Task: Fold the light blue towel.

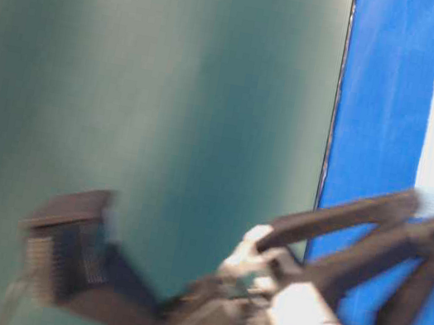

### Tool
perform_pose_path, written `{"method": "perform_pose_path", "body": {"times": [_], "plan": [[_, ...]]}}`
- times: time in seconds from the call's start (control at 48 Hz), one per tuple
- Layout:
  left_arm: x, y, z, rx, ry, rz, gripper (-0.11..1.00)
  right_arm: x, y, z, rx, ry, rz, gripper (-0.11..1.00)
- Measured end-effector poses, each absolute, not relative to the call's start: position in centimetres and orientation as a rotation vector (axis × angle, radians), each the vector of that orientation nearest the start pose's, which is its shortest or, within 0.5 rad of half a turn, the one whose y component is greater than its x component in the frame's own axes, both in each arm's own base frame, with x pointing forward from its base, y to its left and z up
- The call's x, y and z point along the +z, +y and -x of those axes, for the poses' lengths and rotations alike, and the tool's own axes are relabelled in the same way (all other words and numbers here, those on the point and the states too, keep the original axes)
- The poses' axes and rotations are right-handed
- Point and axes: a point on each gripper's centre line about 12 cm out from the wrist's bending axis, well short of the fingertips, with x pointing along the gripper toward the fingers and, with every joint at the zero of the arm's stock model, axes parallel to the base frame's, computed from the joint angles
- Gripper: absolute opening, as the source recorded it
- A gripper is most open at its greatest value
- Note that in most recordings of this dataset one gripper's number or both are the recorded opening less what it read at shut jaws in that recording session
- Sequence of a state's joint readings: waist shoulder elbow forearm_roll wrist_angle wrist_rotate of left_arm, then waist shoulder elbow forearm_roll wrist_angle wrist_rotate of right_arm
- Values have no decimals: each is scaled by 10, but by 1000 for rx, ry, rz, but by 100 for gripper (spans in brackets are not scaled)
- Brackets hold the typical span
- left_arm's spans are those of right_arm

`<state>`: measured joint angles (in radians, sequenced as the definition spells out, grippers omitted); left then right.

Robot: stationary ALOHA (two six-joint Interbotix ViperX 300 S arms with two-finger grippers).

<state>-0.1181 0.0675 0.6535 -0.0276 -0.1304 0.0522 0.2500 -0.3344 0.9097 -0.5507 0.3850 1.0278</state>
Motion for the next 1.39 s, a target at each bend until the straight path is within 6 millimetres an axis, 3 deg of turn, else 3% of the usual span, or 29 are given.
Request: {"method": "perform_pose_path", "body": {"times": [0.25, 0.541, 0.853, 1.103, 1.394], "plan": [[209, -44, -369, -121, 513, -59, 65, 212, 38, -253, -194, 784, -221, 62], [233, -34, -312, -111, 423, -52, 65, 244, 20, -215, -181, 609, -169, 62], [249, -19, -245, -79, 292, -39, 65, 240, 0, -169, -210, 511, -150, 62], [233, -15, -201, -77, 240, -25, 64, 214, -6, -145, -199, 481, -159, 62], [208, -11, -170, -66, 213, -21, 62, 206, -7, -140, -196, 475, -174, 61]]}}
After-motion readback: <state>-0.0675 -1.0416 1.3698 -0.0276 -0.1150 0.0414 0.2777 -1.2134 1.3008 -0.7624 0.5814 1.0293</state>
